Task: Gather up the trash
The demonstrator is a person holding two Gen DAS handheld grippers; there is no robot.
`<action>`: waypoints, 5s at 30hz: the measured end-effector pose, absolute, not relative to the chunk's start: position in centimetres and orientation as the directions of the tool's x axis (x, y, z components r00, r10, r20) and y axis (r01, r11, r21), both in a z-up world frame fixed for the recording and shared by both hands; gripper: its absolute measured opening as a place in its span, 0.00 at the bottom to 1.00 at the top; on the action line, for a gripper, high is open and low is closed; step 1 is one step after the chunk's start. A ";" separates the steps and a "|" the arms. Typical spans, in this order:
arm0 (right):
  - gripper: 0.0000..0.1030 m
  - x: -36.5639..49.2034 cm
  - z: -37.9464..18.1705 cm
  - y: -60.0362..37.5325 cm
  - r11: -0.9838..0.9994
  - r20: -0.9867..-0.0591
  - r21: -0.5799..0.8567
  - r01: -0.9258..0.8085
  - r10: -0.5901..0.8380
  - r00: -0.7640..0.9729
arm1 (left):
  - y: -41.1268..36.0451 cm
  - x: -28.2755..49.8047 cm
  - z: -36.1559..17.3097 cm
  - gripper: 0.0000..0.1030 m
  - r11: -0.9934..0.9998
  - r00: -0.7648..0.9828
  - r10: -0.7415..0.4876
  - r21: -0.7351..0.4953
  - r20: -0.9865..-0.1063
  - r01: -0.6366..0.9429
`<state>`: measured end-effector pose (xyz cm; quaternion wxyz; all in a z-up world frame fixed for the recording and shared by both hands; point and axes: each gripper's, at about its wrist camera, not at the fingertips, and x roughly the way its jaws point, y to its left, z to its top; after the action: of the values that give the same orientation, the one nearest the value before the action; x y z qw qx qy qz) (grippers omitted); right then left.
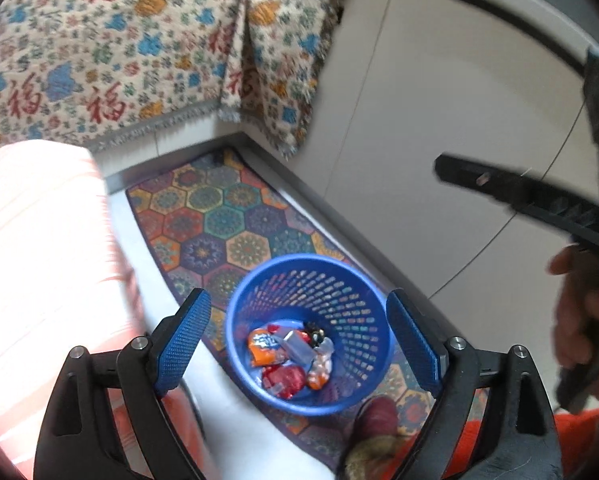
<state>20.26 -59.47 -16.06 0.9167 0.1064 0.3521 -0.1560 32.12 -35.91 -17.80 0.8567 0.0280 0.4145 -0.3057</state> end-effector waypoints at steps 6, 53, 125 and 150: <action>0.52 21.1 -14.6 -54.2 0.966 -0.642 -0.018 0.258 -0.208 0.738 | -29.1 29.0 -14.8 0.95 0.850 0.538 -0.457 -0.170 -0.708 0.498; 0.63 32.9 -21.2 -25.5 0.977 -0.783 -0.058 -0.204 0.082 0.617 | -0.7 32.3 -19.2 1.00 0.975 0.557 -0.118 0.010 -0.822 0.222; 0.70 28.0 -18.8 -23.7 0.901 -0.780 0.038 -0.431 0.297 0.551 | 3.9 28.1 -16.8 0.87 0.994 0.611 -0.106 -0.069 -0.785 0.084; 0.74 26.9 -17.5 -25.2 0.805 -0.805 -0.110 -0.583 0.271 0.527 | 9.1 27.5 -15.6 0.99 0.996 0.635 -0.081 -0.092 -0.768 0.015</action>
<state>26.91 -25.19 -17.53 0.8535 -0.1870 0.4170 0.2504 27.47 9.15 -15.64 0.9034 -0.0387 0.4262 -0.0264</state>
